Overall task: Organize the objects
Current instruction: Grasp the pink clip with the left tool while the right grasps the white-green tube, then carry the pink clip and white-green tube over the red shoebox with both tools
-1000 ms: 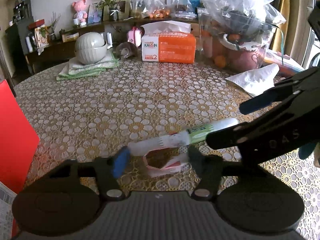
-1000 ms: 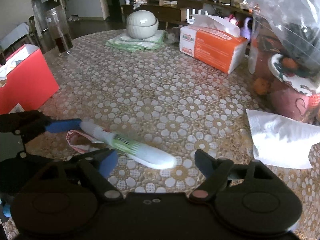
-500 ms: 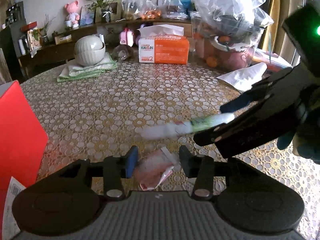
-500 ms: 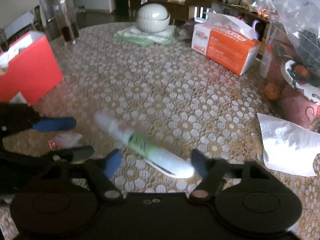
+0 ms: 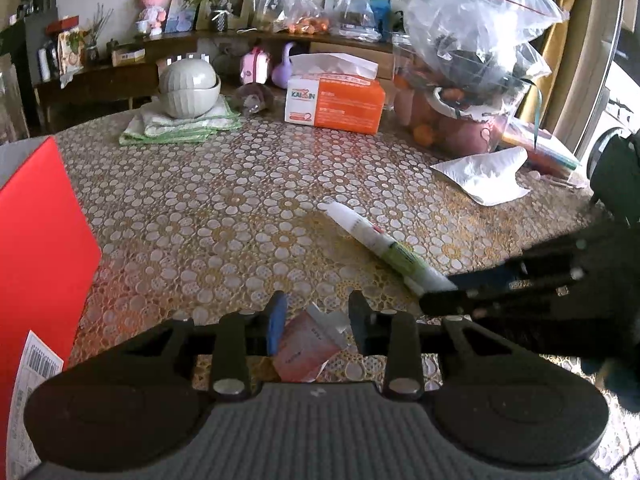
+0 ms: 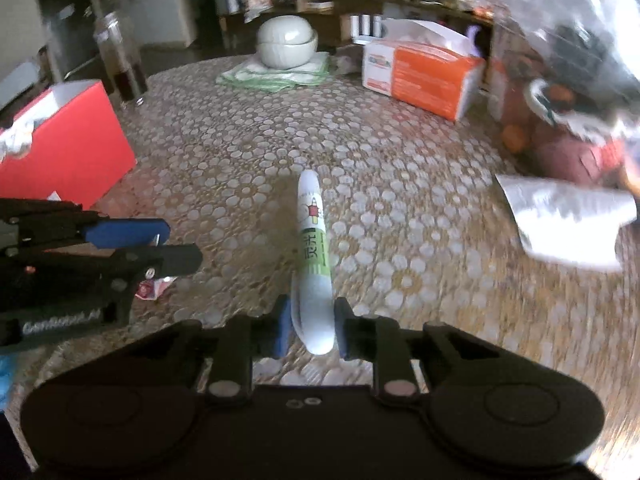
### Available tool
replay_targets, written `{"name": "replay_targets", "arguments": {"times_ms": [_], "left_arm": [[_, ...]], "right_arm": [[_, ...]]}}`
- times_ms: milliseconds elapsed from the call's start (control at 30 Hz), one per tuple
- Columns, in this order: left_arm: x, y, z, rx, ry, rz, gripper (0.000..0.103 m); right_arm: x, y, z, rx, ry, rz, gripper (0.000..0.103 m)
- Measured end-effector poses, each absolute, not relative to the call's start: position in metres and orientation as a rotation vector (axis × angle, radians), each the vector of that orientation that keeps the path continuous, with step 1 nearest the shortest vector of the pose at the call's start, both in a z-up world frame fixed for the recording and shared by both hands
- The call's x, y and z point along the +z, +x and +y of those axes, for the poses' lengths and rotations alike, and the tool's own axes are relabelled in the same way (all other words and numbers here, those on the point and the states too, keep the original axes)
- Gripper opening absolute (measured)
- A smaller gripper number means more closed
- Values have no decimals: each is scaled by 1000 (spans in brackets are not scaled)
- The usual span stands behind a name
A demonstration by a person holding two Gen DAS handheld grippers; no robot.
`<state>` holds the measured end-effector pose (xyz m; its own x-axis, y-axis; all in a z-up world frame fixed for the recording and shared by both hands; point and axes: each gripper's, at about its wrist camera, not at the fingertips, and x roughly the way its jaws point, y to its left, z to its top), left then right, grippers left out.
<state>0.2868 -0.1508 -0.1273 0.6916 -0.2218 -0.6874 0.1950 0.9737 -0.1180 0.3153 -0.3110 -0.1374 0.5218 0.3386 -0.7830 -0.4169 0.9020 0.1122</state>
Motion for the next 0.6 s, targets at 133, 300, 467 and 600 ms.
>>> {"name": "replay_targets", "arguments": {"times_ms": [133, 300, 467, 600], "left_arm": [[-125, 289, -140, -241, -109, 809, 31], [-122, 287, -123, -246, -202, 853, 29], [-118, 279, -111, -253, -253, 878, 25], [-112, 273, -99, -255, -303, 901, 23]], "right_arm": [[-136, 296, -318, 384, 42, 922, 22], [-127, 268, -323, 294, 136, 913, 22], [-121, 234, -321, 225, 182, 895, 22], [-111, 211, -319, 220, 202, 887, 22]]}}
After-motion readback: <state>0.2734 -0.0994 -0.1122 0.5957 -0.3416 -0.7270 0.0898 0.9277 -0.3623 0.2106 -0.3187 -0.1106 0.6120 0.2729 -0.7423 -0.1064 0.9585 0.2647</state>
